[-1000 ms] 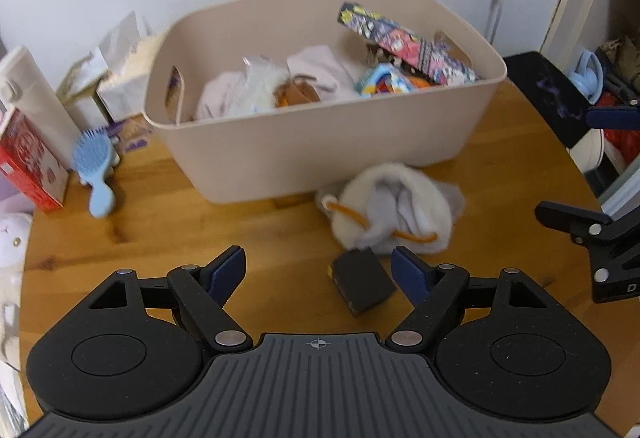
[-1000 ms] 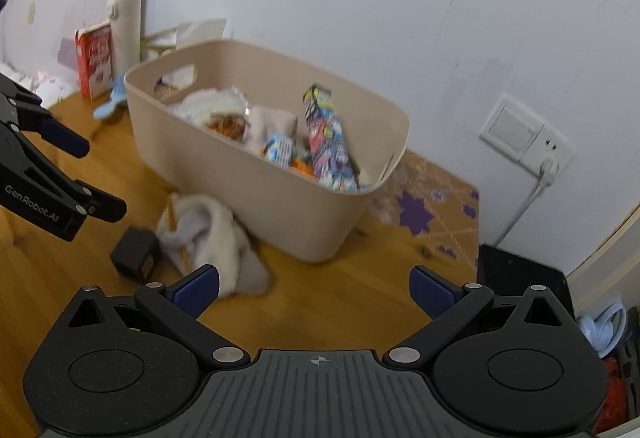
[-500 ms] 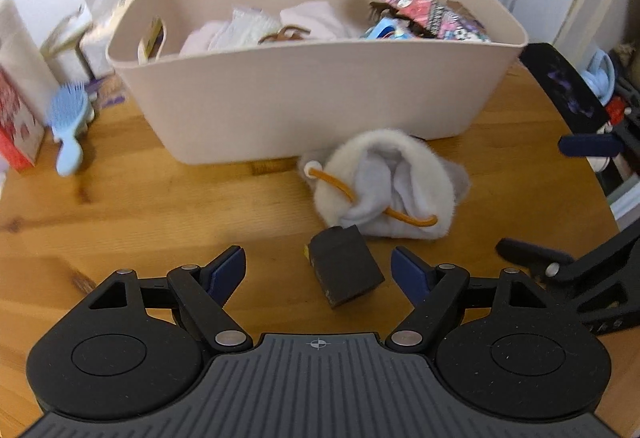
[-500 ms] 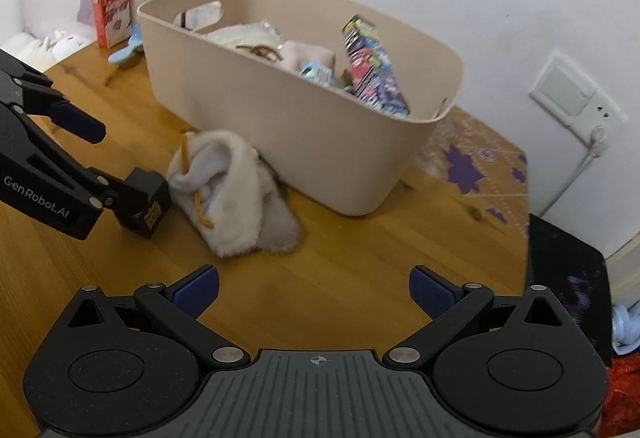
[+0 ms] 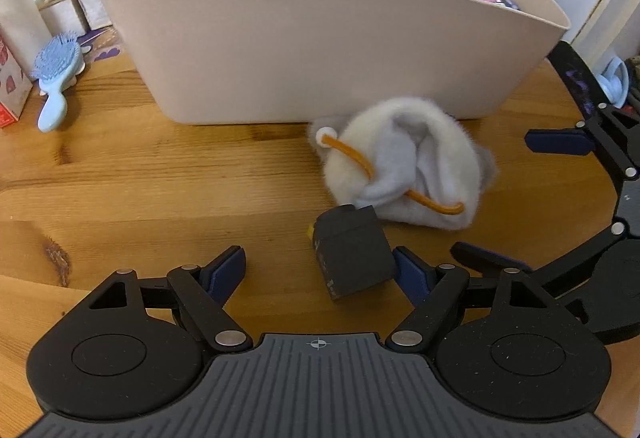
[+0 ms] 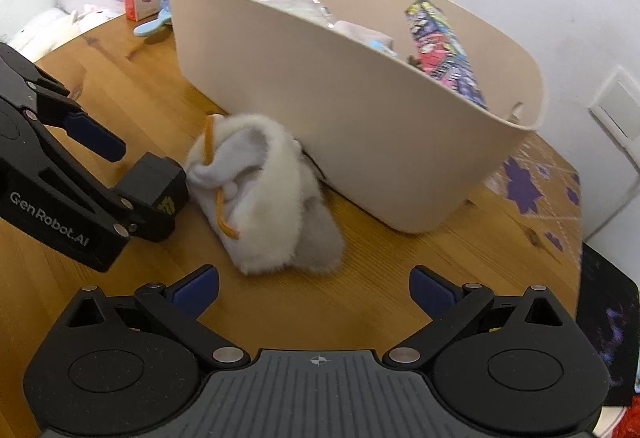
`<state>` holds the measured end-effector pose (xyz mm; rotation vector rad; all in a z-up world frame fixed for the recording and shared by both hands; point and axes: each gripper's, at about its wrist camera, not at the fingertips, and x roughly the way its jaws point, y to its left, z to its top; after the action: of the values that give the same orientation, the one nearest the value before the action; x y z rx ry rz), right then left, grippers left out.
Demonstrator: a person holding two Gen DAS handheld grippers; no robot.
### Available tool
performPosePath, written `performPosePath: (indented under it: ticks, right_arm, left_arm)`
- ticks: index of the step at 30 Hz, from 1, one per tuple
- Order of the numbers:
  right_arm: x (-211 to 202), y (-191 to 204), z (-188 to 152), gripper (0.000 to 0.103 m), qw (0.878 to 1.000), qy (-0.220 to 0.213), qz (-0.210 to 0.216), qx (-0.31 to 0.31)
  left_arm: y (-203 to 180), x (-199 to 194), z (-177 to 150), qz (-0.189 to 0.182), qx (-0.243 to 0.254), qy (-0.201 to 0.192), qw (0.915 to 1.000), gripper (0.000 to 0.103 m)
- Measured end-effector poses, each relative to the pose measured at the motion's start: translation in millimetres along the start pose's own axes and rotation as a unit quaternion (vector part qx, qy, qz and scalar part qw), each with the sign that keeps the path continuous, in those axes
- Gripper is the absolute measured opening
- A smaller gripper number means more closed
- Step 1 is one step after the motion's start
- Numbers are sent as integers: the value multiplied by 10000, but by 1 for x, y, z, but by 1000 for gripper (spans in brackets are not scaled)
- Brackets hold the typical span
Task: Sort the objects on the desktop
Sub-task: 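Move both open tools down to the black box and white plush, then grasp the black box with the left tool while the right tool grasps the white plush, then carry the black box and white plush with both tools over the bin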
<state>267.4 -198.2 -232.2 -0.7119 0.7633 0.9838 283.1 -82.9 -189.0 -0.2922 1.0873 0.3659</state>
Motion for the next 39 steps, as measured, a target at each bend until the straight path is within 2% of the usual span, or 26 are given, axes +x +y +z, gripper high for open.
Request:
performPosePath:
  ticks: [5, 8, 10, 14, 17, 18, 19, 20, 22, 25, 33, 39]
  right_arm:
    - [9, 4, 5, 103, 9998, -104, 155, 11]
    - [12, 5, 7, 102, 9996, -183, 228, 26]
    - [14, 5, 9, 95, 9995, -202, 247, 52]
    - [17, 5, 9, 87, 9990, -215, 363, 169]
    - [17, 5, 8, 77, 9983, -284, 442, 244]
    - [16, 5, 9, 70, 9981, -305, 464, 262]
    - [16, 5, 8, 61, 9979, -323, 489, 280]
    - [16, 5, 9, 57, 9976, -331, 523, 302]
    - [14, 5, 8, 34, 9971, -339, 583, 361]
    - [11, 9, 8, 24, 9973, -311, 567, 349]
    - [-9, 15, 0, 22, 9971, -368, 453, 481]
    - [-27, 21, -8, 22, 9968, -454, 309, 575]
  left_arm:
    - [4, 3, 0, 57, 3, -80, 10000, 80]
    - [8, 3, 1, 45, 51, -159, 9999, 76]
    - [9, 4, 2, 73, 139, -150, 9998, 71]
    - [12, 4, 6, 110, 289, -185, 9994, 59]
    - [15, 2, 5, 97, 385, -260, 9989, 46]
    - [14, 2, 4, 75, 410, -284, 9987, 37]
    - [15, 1, 4, 22, 429, -299, 9986, 32]
    - [16, 1, 5, -12, 421, -283, 9987, 32]
    - [19, 1, 6, -110, 388, -255, 9989, 32]
    - [19, -1, 3, -128, 454, -226, 9986, 32]
    - [21, -7, -8, -96, 438, -83, 9990, 32]
    - [24, -24, -15, -134, 506, -216, 9984, 32]
